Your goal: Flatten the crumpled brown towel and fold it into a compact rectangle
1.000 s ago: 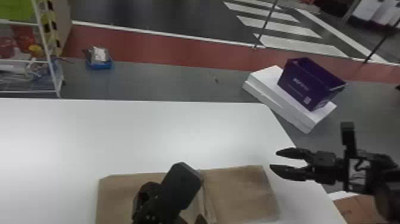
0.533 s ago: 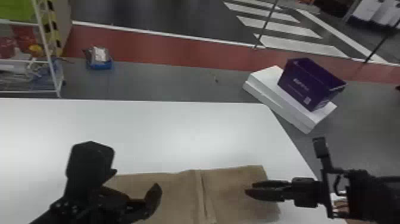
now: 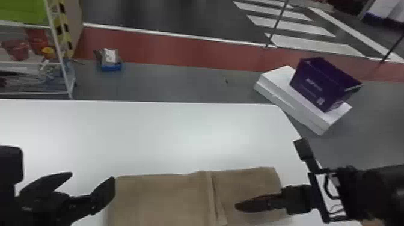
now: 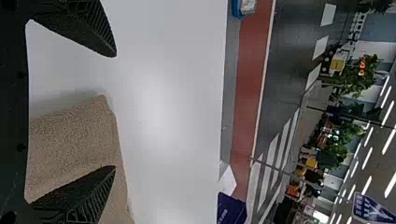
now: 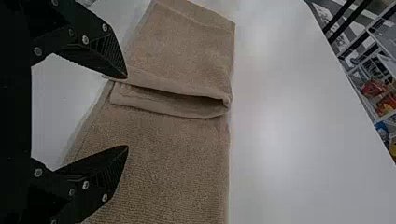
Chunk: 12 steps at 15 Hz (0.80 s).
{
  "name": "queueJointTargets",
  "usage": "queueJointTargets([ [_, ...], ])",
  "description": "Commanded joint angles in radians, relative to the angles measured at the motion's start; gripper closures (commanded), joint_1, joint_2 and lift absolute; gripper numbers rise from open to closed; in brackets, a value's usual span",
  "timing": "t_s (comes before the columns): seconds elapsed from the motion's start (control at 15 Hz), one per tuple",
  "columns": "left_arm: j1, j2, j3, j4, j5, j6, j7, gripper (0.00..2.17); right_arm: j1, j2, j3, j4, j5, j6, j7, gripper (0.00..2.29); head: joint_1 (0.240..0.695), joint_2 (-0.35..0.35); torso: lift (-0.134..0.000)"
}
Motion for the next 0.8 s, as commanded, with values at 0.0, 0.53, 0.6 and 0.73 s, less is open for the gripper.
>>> queueJointTargets([
  [0.0, 0.018, -0.003, 0.026, -0.003, 0.021, -0.017, -0.005, 0.02, -0.08, 0.021, 0.061, 0.041, 0.029, 0.031, -0.004, 0.41, 0.695, -0.269, -0.124],
  [0.53, 0.042, -0.003, 0.084, -0.007, 0.06, -0.029, -0.026, 0.03, -0.212, 0.047, 0.2, 0.108, 0.093, 0.033, -0.028, 0.53, 0.695, -0.172, -0.124],
  [0.6, 0.042, -0.003, 0.084, -0.007, 0.06, -0.029, -0.026, 0.03, -0.223, 0.049, 0.216, 0.108, 0.101, 0.033, -0.028, 0.59, 0.695, -0.165, -0.124],
  [0.73, 0.048, -0.003, 0.084, -0.009, 0.06, -0.029, -0.026, 0.03, -0.24, 0.051, 0.235, 0.108, 0.113, 0.033, -0.028, 0.59, 0.695, -0.152, -0.124],
])
